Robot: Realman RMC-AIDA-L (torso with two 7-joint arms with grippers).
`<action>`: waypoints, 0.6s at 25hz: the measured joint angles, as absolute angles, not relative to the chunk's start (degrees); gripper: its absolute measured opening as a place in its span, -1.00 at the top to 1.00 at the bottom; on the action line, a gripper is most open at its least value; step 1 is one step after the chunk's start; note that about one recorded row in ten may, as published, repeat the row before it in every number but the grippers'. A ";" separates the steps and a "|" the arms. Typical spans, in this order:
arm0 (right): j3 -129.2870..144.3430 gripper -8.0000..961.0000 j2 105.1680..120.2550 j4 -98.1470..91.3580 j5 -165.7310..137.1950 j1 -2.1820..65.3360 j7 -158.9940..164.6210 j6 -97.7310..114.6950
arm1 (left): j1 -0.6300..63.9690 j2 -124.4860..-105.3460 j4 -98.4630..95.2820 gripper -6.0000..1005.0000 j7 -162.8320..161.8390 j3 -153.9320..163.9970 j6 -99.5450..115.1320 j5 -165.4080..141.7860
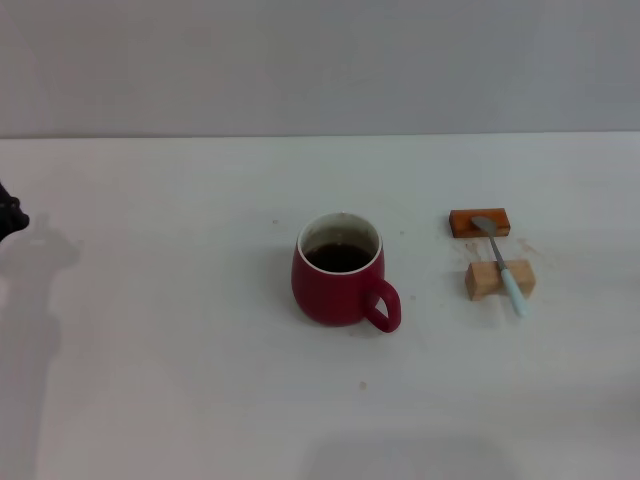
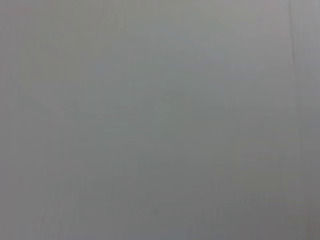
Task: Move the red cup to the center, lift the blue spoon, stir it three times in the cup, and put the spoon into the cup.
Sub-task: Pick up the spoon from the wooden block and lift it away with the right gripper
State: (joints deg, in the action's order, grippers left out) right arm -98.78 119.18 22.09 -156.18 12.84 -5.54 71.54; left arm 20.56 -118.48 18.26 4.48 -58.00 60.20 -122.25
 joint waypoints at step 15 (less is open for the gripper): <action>-98.79 -0.50 119.09 21.96 -156.18 13.28 -5.67 71.16 | 21.93 -118.11 14.80 0.78 -7.04 -62.13 59.69 -122.30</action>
